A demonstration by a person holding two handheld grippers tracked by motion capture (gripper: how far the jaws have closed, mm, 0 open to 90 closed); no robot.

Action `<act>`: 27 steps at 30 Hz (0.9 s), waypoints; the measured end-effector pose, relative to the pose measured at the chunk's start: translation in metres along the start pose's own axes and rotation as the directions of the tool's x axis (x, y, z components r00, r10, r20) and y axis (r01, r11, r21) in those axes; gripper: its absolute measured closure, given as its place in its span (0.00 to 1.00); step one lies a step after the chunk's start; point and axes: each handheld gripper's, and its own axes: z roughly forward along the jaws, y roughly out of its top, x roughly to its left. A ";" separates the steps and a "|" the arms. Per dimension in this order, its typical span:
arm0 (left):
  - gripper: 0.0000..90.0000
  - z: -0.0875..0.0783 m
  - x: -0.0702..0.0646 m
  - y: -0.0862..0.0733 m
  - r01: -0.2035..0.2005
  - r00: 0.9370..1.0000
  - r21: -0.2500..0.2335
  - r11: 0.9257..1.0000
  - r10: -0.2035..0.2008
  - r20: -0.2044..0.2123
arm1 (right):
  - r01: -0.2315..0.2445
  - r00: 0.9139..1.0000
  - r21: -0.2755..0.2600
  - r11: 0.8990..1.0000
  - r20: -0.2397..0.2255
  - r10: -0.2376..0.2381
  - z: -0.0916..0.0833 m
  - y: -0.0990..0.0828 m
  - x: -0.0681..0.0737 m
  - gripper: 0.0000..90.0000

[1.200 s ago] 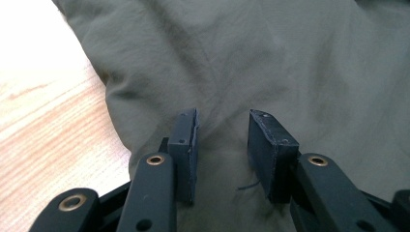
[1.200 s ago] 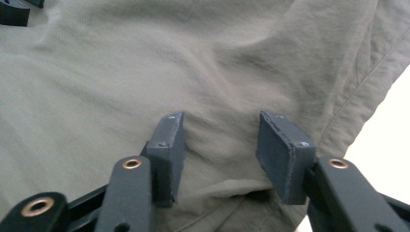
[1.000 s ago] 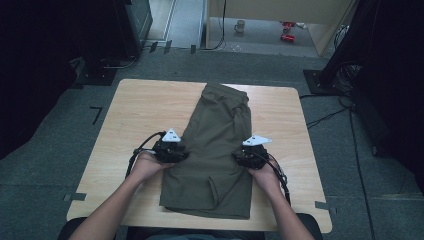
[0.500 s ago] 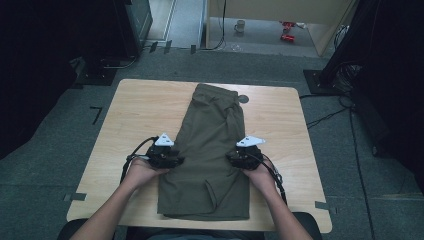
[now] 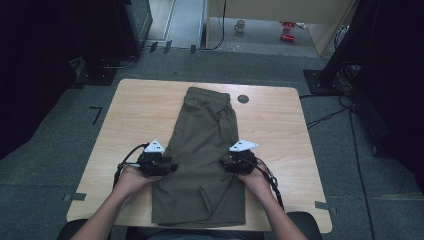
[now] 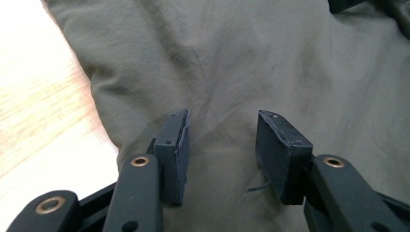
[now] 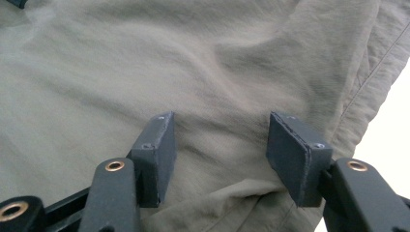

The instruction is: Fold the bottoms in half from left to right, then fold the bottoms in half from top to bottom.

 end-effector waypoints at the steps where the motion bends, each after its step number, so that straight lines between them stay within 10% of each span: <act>1: 0.62 -0.001 -0.001 -0.002 0.000 1.000 -0.001 1.000 0.000 0.000 | 0.004 1.000 0.000 1.000 -0.002 -0.004 0.000 0.000 0.001 0.48; 27: 0.55 -0.015 -0.011 -0.016 0.014 1.000 0.000 1.000 -0.014 0.018 | 0.019 1.000 0.032 0.999 -0.014 -0.019 -0.006 -0.002 0.023 0.47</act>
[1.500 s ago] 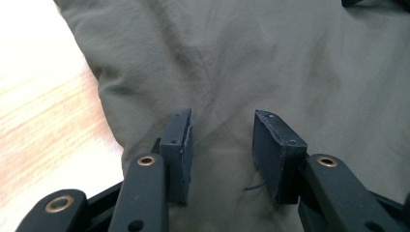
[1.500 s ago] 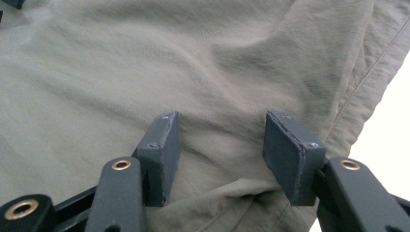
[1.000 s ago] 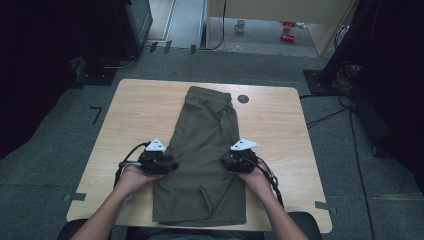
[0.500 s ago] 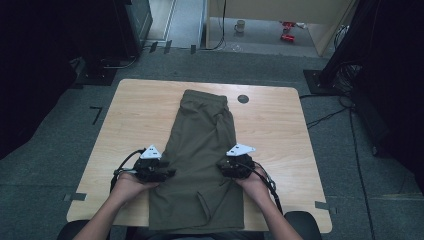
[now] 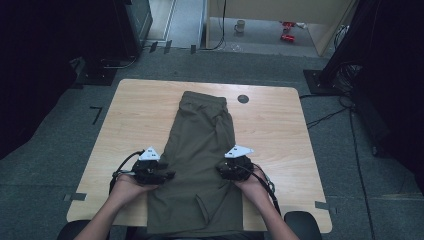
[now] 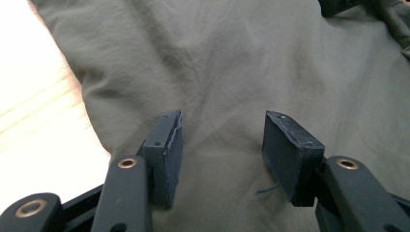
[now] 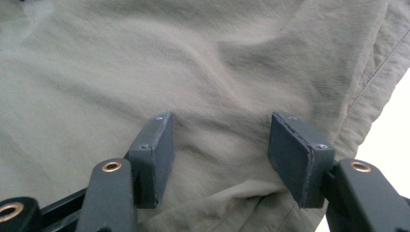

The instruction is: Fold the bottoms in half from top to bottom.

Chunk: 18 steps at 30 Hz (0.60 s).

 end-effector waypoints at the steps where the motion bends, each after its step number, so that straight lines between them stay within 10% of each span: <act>1: 0.54 -0.001 0.000 0.001 0.001 1.000 -0.001 1.000 -0.001 0.000 | -0.003 1.000 0.006 1.000 -0.001 0.003 0.000 0.001 0.000 0.47; 18: 0.54 -0.007 0.021 0.014 -0.012 0.998 -0.072 0.997 0.008 -0.061 | -0.094 0.995 -0.093 0.991 0.027 0.096 -0.002 0.021 -0.018 0.51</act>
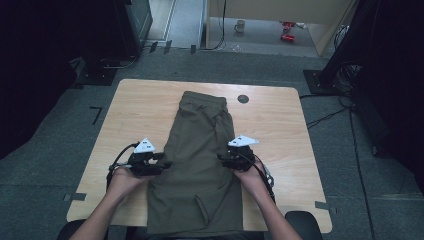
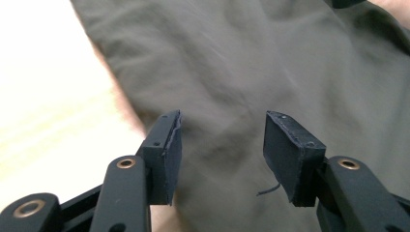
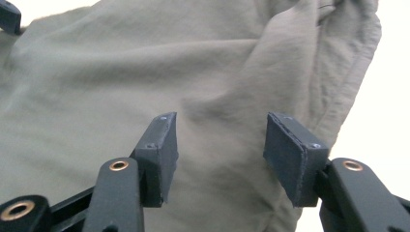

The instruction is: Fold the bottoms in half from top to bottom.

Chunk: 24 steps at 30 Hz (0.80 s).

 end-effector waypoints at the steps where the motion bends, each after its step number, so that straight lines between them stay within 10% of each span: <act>1: 0.53 0.002 0.003 0.002 -0.002 1.000 0.006 1.000 0.003 -0.006 | -0.017 1.000 0.010 1.000 -0.005 0.017 0.000 0.002 -0.002 0.51; 10: 0.50 0.013 0.015 0.008 0.002 1.000 0.018 1.000 -0.002 -0.024 | -0.036 0.999 0.019 0.999 0.017 0.035 0.002 0.016 -0.014 0.52; 14: 0.53 0.014 0.021 0.011 0.025 0.999 0.040 0.999 -0.027 0.033 | -0.044 0.999 -0.003 0.999 0.030 0.044 0.009 0.019 -0.021 0.51; 24: 0.52 0.027 0.036 0.025 -0.003 1.000 0.018 1.000 0.003 -0.013 | -0.059 0.998 0.025 0.998 0.030 0.058 0.028 0.034 -0.032 0.47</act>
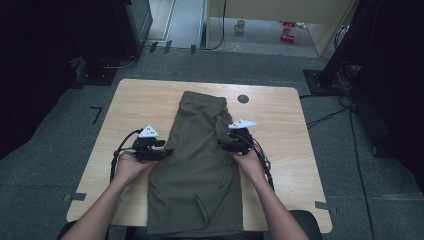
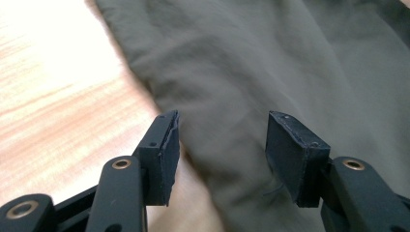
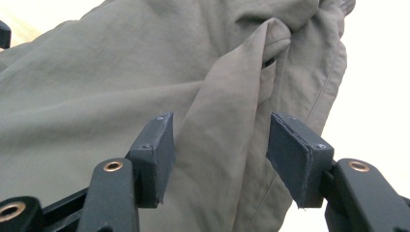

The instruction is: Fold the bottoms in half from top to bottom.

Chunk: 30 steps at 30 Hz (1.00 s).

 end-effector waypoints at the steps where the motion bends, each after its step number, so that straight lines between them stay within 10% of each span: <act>1: 0.52 0.003 0.003 0.002 0.003 1.000 -0.003 1.000 -0.003 0.001 | 0.000 1.000 -0.004 1.000 0.001 0.000 0.001 0.001 -0.001 0.47; 25: 0.51 0.038 0.035 0.053 0.001 1.000 -0.026 1.000 0.000 0.027 | -0.036 0.999 0.007 0.999 0.022 0.035 0.042 0.037 -0.027 0.43; 30: 0.51 0.043 0.039 0.060 -0.001 0.999 -0.027 1.000 0.001 0.032 | -0.002 1.000 0.013 1.000 0.029 0.002 0.044 0.042 -0.029 0.63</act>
